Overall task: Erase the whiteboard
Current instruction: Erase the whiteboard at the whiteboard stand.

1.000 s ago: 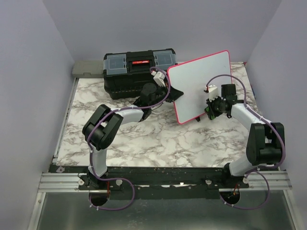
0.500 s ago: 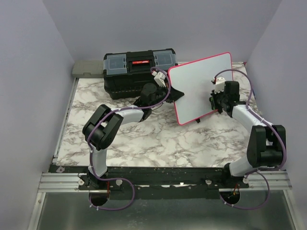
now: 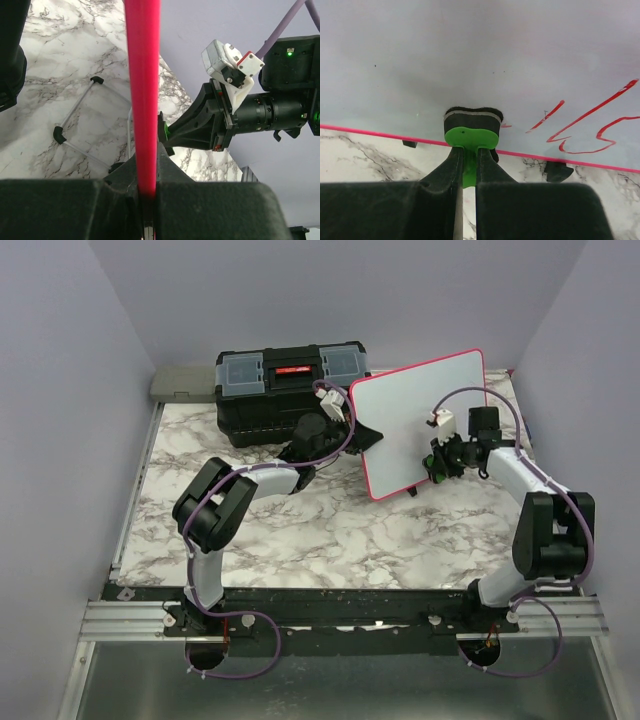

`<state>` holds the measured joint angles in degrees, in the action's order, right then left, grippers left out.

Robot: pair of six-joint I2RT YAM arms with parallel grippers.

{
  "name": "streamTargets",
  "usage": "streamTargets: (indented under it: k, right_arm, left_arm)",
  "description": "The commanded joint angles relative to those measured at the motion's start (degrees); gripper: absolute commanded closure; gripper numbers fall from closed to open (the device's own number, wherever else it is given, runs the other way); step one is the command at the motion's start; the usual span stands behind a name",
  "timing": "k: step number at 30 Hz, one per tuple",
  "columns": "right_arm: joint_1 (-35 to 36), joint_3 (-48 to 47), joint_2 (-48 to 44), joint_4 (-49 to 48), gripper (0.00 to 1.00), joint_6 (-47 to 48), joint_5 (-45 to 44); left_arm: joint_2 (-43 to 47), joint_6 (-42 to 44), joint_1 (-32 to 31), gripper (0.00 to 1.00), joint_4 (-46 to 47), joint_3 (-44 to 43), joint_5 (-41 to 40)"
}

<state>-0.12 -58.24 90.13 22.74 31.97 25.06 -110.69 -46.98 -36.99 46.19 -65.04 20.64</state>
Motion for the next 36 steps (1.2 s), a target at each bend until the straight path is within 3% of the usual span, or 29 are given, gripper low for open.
streamTargets:
  k: [1,7,13,25,30,36]
  right_arm:
    - [1.11,-0.92,4.10,4.20,0.99,-1.05,-0.54]
    - [-4.86,-1.02,4.46,1.15,0.99,-5.98,-6.83]
    - [-5.45,0.55,2.15,-4.02,0.99,-10.05,-10.56]
    - [-4.56,1.06,0.87,-5.57,0.99,-11.53,5.68]
    - [-4.45,1.43,-1.70,-15.79,0.99,-21.17,-3.60]
    - [-4.45,1.20,-1.62,-18.70,0.99,-24.14,-9.64]
  left_arm:
    - [1.18,-3.03,-1.33,1.00,8.53,-2.04,4.85]
    - [1.28,-3.12,-1.33,1.00,9.08,-1.50,4.83]
    - [1.11,-3.41,-1.33,1.00,9.20,-1.59,5.11]
    - [0.83,-3.65,-1.42,1.00,8.76,-2.32,5.50]
    - [0.79,-3.74,-1.50,1.00,8.56,-2.37,5.72]
    - [0.92,-3.51,-1.50,1.00,8.47,-1.93,5.81]
